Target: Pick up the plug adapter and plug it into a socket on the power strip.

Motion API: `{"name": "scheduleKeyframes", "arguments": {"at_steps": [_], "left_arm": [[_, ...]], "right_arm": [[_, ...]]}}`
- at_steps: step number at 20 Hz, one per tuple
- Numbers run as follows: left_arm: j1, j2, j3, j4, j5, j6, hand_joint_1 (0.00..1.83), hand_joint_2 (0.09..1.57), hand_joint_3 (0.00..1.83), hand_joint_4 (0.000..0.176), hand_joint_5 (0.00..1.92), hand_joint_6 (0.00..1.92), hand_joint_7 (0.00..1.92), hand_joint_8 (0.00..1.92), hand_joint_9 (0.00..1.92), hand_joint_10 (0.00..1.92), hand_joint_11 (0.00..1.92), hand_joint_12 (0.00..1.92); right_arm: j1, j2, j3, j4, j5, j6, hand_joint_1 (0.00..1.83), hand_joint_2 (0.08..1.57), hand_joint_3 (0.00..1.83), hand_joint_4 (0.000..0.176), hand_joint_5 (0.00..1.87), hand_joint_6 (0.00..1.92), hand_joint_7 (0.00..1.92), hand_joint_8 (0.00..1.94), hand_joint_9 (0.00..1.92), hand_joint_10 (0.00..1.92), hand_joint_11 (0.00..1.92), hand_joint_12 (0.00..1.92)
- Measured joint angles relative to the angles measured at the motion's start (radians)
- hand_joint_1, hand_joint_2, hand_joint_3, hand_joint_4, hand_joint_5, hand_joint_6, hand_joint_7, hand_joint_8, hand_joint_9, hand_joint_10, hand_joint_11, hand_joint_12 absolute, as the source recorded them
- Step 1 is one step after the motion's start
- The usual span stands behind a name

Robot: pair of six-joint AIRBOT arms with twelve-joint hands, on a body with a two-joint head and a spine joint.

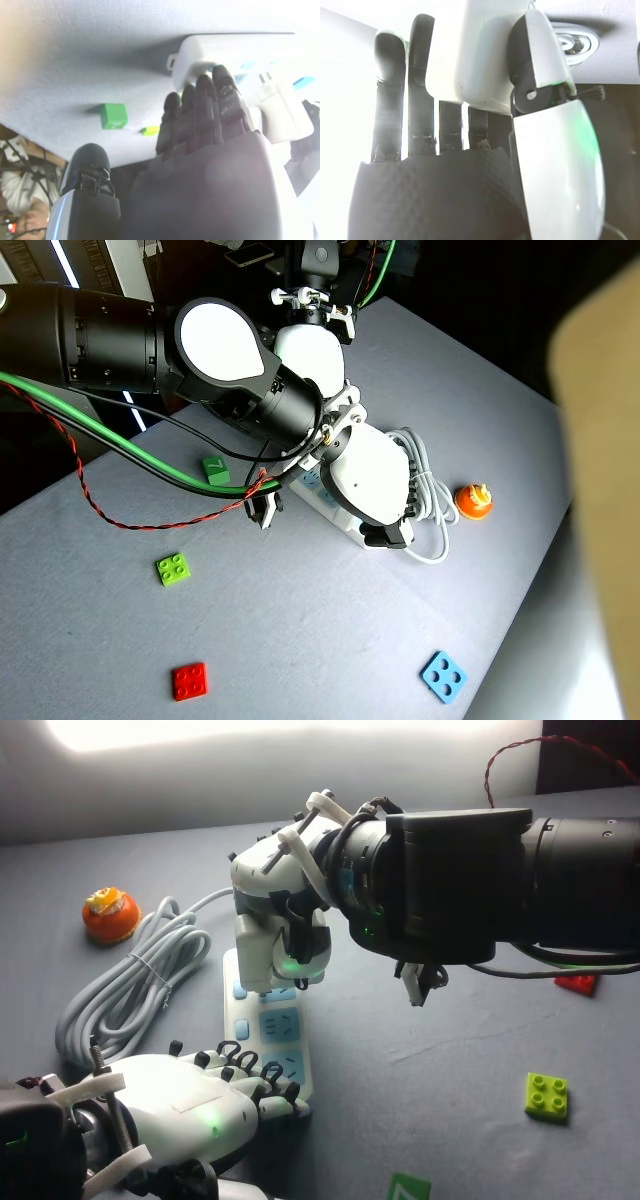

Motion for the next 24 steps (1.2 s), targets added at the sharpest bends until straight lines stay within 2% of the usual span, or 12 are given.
{"name": "scheduleKeyframes", "arguments": {"at_steps": [2,3,4,8,10,12,16,18,20,24], "left_arm": [[0.000,0.000,-0.001,0.000,0.000,0.001,0.01,1.25,0.00,0.000,0.11,0.00,0.10,0.00,0.10,0.00,0.00,0.34],[0.002,0.000,-0.001,0.000,0.000,0.002,0.00,1.25,0.00,0.000,0.12,0.00,0.10,0.00,0.10,0.00,0.00,0.36],[0.002,0.000,-0.001,0.000,0.000,0.002,0.01,1.24,0.00,0.000,0.12,0.00,0.10,0.00,0.10,0.00,0.00,0.39],[0.002,0.000,-0.001,0.000,0.000,0.002,0.01,1.26,0.00,0.000,0.13,0.00,0.12,0.01,0.11,0.01,0.00,0.41],[0.002,0.000,-0.001,0.000,0.000,0.002,0.01,1.26,0.00,0.000,0.14,0.01,0.12,0.01,0.12,0.01,0.00,0.38],[0.002,0.000,-0.001,0.000,0.000,0.002,0.02,1.25,0.00,0.000,0.15,0.01,0.13,0.01,0.13,0.01,0.00,0.37],[0.002,0.000,-0.001,0.001,0.000,0.002,0.04,1.25,0.00,0.000,0.17,0.01,0.15,0.01,0.15,0.01,0.00,0.39],[0.002,0.000,-0.001,0.002,0.000,0.002,0.04,1.26,0.00,0.000,0.16,0.01,0.16,0.00,0.15,0.00,0.00,0.30],[0.002,0.000,-0.001,0.002,0.000,0.002,0.03,1.26,0.00,0.000,0.16,0.00,0.15,0.00,0.14,0.00,0.00,0.27],[0.002,0.000,-0.003,0.002,0.000,0.003,0.03,1.26,0.00,0.000,0.18,0.01,0.17,0.01,0.16,0.00,0.00,0.30]], "right_arm": [[0.000,0.001,0.005,0.005,0.001,0.000,1.19,1.20,0.00,0.000,0.82,1.11,0.86,1.34,0.71,1.24,0.50,1.68],[0.000,0.002,0.008,0.005,0.003,-0.001,1.20,1.18,0.00,0.000,0.86,1.06,0.89,1.30,0.74,1.20,0.53,1.66],[0.000,0.003,0.010,0.005,0.004,-0.003,1.20,1.18,0.00,0.000,0.82,1.09,0.90,1.29,0.76,1.18,0.54,1.64],[0.000,0.005,0.012,0.007,0.002,-0.010,1.20,1.19,0.00,0.000,0.83,1.07,0.88,1.33,0.74,1.20,0.54,1.64],[0.000,0.005,0.012,0.007,0.004,-0.011,1.20,1.18,0.00,0.000,0.86,1.03,0.88,1.32,0.74,1.22,0.54,1.65],[0.000,0.002,0.012,0.006,0.006,-0.020,1.19,1.20,0.00,0.000,0.80,1.12,0.86,1.36,0.73,1.21,0.49,1.67],[-0.001,-0.011,0.017,0.004,0.005,-0.048,1.20,1.19,0.00,0.000,0.81,1.11,0.90,1.28,0.78,1.13,0.51,1.66],[-0.007,-0.016,0.017,-0.006,0.007,-0.055,1.21,1.18,0.00,0.000,0.84,1.06,0.90,1.30,0.78,1.15,0.52,1.66],[-0.011,-0.023,0.023,-0.007,0.006,-0.055,1.20,1.20,0.00,0.000,0.78,1.14,0.87,1.35,0.75,1.19,0.50,1.67],[-0.024,-0.028,0.025,-0.017,0.007,-0.053,1.19,1.20,0.00,0.000,0.78,1.14,0.87,1.33,0.77,1.15,0.54,1.61]]}}
